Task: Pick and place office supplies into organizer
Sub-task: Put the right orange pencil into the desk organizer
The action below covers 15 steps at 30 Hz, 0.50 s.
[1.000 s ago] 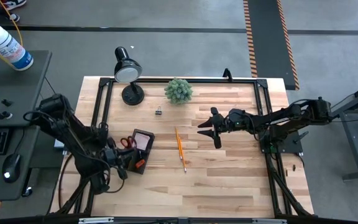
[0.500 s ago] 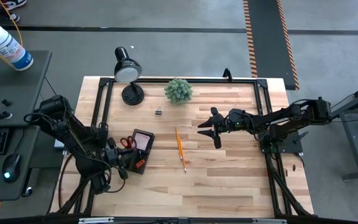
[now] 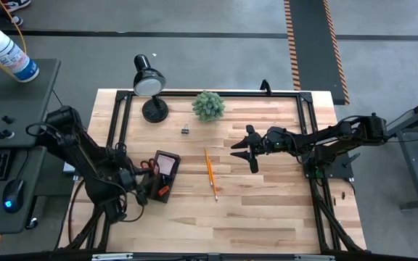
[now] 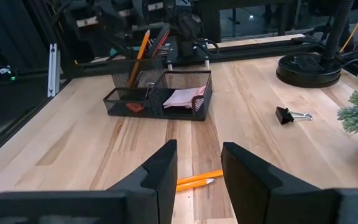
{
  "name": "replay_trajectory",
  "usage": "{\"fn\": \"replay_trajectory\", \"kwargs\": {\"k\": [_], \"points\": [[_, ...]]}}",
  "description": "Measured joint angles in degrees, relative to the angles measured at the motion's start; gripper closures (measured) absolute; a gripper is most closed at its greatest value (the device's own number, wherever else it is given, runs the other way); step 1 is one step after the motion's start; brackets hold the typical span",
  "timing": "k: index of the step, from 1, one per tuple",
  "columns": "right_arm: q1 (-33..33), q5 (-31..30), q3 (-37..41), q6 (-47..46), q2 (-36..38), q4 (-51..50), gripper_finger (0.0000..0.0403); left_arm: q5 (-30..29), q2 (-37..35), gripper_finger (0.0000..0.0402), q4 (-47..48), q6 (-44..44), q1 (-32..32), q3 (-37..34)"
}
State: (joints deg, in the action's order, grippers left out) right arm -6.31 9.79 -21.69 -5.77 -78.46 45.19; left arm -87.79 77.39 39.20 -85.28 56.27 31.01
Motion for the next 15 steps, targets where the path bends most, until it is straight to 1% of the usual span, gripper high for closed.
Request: {"fn": "replay_trajectory", "kwargs": {"k": [7, 11, 15], "points": [[-0.01, 0.1, 0.0, -1.65, 0.0, 0.5, 0.0286, -2.06, -6.21, 0.0278, 10.32, 1.09, -0.06, 2.83], [0.8, 0.46, 0.0, -3.07, 0.0, 0.25, 0.0286, -2.2, -9.36, 0.0277, 10.75, 6.31, -2.61, 3.57], [3.76, -1.41, 0.0, -1.37, 0.0, 0.13, 0.0286, -2.18, -11.64, 0.0277, 10.3, 9.25, -7.22, 3.62]]}}
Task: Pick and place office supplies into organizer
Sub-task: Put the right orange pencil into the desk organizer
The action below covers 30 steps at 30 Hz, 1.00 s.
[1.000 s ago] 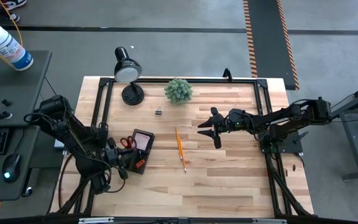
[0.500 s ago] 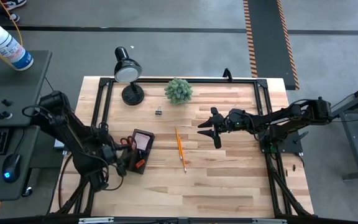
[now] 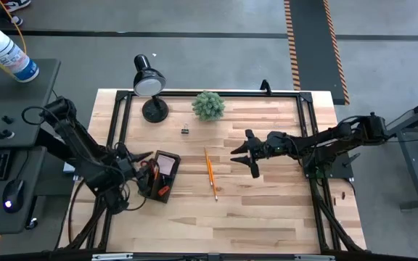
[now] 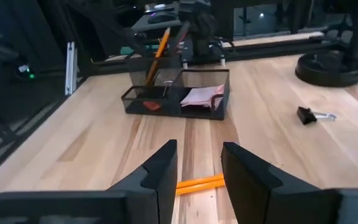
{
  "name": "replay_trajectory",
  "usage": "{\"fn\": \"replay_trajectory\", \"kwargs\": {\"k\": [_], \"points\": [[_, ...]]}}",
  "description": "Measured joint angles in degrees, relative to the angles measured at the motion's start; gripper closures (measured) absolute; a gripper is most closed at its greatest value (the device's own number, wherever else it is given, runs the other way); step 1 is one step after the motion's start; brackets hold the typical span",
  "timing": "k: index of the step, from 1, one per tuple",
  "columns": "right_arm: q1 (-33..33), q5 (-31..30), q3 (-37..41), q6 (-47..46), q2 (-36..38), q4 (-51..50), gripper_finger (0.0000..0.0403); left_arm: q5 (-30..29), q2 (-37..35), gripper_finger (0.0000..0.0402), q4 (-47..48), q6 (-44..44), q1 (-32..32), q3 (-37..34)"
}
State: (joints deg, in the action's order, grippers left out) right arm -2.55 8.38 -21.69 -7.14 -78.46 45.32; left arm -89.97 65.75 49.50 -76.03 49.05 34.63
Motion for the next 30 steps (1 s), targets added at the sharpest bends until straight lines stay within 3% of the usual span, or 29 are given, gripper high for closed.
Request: {"fn": "replay_trajectory", "kwargs": {"k": [6, 11, 19, 26, 30], "points": [[3.41, -6.75, 0.0, -0.47, -0.12, 0.45, 0.0286, 0.29, -1.55, 0.0277, -0.15, 2.94, -4.85, 0.01], [6.2, -8.52, -0.6, -6.22, -3.8, 2.51, 0.0286, 1.98, -1.55, 0.0277, -0.04, 9.0, -6.65, 1.92], [14.39, -11.48, -11.68, -10.87, -15.65, -6.11, 0.0286, 4.56, -2.01, 0.0277, -0.19, 17.26, -6.72, 5.23], [22.69, -25.84, -23.34, -15.69, -17.44, -26.65, 0.0286, 9.28, -1.97, 0.0277, -3.8, 18.01, -6.68, 5.23], [28.48, -34.81, -26.87, -20.5, -17.46, -30.59, 0.0286, 13.14, -1.88, 0.0277, -11.63, 27.05, -6.68, 5.23]]}}
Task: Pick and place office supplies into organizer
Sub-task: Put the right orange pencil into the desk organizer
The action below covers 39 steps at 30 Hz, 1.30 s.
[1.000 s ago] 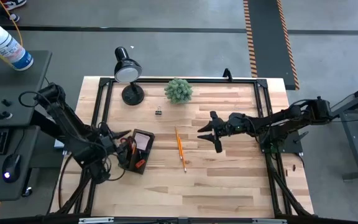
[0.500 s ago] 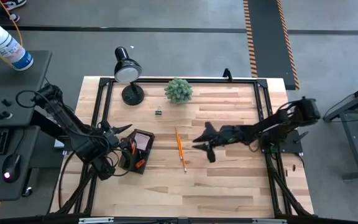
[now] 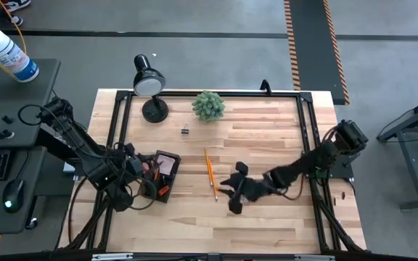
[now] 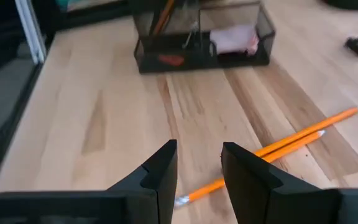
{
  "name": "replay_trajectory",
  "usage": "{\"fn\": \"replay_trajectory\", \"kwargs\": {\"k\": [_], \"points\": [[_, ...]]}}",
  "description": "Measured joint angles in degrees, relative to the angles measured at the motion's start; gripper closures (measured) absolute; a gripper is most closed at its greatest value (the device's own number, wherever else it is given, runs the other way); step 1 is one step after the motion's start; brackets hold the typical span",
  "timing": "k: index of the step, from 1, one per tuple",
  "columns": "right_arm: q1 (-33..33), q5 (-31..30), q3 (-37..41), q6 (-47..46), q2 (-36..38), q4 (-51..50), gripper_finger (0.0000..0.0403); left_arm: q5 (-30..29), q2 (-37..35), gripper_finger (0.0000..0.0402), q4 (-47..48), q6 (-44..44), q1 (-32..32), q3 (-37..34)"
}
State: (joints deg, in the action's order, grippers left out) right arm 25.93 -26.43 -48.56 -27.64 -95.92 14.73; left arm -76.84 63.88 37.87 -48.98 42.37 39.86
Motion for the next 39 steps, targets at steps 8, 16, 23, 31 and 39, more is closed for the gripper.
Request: {"fn": "replay_trajectory", "kwargs": {"k": [8, 16, 23, 31, 39], "points": [[10.21, -20.86, -2.24, -10.77, -3.96, -0.19, 0.0286, 14.43, 0.0, 0.0277, -23.24, 29.01, -0.02, 0.0], [12.84, -28.8, -13.52, -17.03, -17.89, -0.54, 0.0286, 19.91, -0.02, 0.0277, -28.88, 31.86, 0.02, 0.0], [12.97, -33.89, -29.68, -19.77, -28.3, -18.44, 0.0286, 20.91, -0.04, 0.0277, -29.56, 31.18, 0.02, 0.0], [13.46, -32.76, -38.05, -26.37, -31.35, -31.98, 0.0286, 20.92, -0.03, 0.0277, -29.55, 32.07, 0.02, -0.02], [13.05, -26.52, -36.83, -32.28, -31.41, -37.78, 0.0286, 20.92, -0.02, 0.0277, -29.05, 32.21, 0.02, -0.04]]}}
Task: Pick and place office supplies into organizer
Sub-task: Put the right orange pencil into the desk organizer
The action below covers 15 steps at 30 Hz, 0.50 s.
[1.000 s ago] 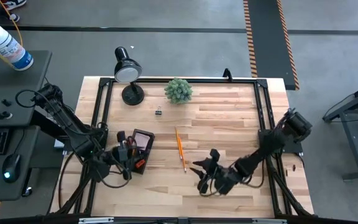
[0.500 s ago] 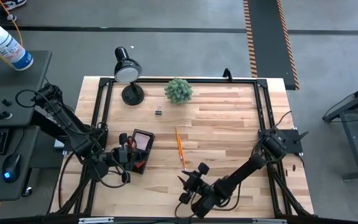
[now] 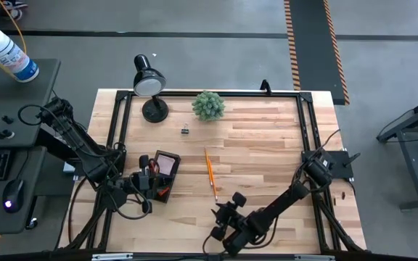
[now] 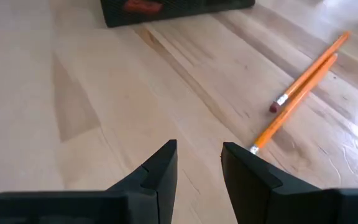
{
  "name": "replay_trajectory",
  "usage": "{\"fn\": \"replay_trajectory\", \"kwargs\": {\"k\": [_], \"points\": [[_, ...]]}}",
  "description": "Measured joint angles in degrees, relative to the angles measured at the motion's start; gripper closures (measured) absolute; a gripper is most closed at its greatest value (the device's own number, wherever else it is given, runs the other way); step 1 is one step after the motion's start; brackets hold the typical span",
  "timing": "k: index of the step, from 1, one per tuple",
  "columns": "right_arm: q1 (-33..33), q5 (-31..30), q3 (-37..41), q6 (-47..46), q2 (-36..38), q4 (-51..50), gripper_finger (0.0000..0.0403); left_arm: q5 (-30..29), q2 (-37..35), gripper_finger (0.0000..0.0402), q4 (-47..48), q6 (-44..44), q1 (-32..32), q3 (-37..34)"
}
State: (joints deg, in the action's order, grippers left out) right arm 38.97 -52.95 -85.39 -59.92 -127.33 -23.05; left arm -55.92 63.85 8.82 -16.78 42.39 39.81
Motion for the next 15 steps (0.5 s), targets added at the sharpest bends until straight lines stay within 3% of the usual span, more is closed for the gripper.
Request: {"fn": "replay_trajectory", "kwargs": {"k": [15], "points": [[-2.56, 2.28, 0.01, -1.73, 0.0, -5.24, 0.0286, -0.02, 0.0, 0.0277, 0.31, -0.01, -0.02, 0.0]]}}
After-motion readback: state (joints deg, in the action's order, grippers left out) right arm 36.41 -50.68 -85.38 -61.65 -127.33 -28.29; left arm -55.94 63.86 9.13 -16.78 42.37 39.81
